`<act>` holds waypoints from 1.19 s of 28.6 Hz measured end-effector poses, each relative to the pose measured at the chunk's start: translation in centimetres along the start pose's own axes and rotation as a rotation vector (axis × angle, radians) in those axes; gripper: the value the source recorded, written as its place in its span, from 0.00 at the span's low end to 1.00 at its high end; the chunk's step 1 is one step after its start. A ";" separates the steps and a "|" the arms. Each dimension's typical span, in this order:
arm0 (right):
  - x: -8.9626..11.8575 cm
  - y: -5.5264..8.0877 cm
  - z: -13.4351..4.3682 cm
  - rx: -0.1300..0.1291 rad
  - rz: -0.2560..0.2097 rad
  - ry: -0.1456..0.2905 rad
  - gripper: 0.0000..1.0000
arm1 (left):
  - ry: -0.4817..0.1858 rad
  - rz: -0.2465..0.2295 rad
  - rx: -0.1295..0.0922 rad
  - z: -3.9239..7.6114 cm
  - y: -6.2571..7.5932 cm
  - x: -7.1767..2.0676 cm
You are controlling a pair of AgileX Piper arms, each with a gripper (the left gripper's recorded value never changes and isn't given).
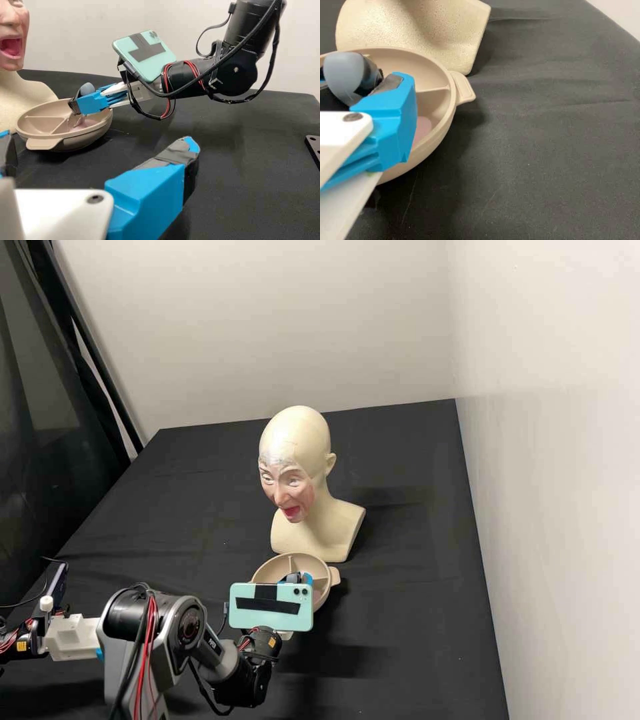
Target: Feed the grandma with a spoon
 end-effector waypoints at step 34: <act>-1.3 6.9 -5.9 0.039 0.209 0.192 0.00 | 0.021 0.006 -0.004 -0.6 0.2 -0.04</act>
